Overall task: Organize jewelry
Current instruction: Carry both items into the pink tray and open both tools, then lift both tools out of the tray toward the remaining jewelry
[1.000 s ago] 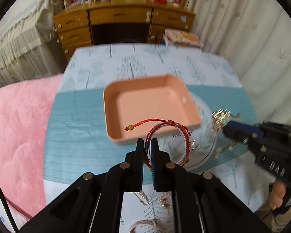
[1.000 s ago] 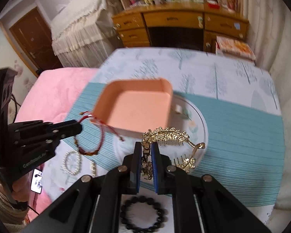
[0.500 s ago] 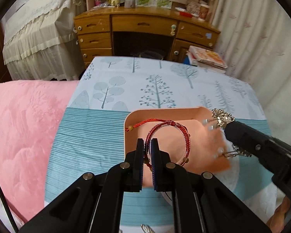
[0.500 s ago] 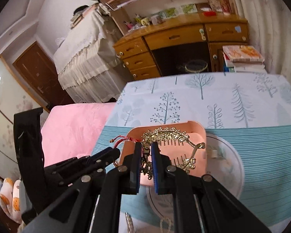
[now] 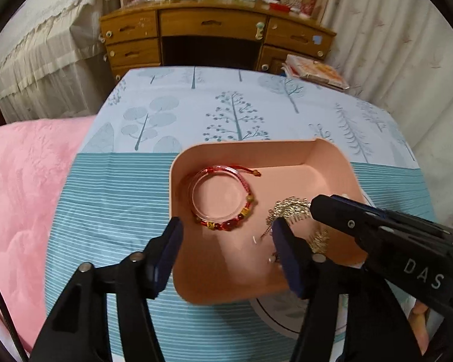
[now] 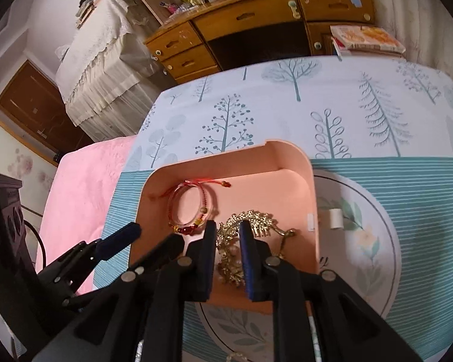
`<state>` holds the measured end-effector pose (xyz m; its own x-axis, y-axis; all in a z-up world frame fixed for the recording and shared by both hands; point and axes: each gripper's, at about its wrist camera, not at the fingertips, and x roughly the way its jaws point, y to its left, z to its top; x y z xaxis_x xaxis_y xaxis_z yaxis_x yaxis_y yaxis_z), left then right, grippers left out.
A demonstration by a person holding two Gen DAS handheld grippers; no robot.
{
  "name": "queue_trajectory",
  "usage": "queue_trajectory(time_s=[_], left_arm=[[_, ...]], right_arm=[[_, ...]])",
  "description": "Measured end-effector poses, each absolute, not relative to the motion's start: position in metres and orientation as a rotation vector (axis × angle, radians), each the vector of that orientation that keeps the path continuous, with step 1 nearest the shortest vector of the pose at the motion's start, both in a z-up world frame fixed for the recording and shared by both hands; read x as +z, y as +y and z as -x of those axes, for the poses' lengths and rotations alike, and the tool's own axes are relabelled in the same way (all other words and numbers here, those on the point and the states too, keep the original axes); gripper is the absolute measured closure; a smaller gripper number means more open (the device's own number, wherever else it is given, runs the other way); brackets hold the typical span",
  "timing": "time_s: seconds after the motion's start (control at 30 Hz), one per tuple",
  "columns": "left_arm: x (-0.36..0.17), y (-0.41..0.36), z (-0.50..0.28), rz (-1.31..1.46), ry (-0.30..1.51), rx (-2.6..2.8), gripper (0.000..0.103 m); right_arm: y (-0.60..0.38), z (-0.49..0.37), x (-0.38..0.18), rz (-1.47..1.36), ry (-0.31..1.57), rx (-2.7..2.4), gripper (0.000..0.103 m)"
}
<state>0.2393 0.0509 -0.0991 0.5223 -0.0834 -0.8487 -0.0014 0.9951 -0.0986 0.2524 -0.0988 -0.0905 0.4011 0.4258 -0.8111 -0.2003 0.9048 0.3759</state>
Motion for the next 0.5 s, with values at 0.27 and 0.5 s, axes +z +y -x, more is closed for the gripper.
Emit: queue_trajectory(time_s=[0.27, 0.5], left_arm=[[-0.070, 0.052, -0.208, 0.096, 0.949, -0.083, 0.039], [-0.053, 0.066, -0.184, 0.169, 0.963, -0.081, 0.037]], right_arm=[[-0.112, -0.214, -0.052, -0.277, 0.938, 0.447, 0.068], [-0.118, -0.185, -0.022, -0.233, 0.947, 0.466, 0.046]])
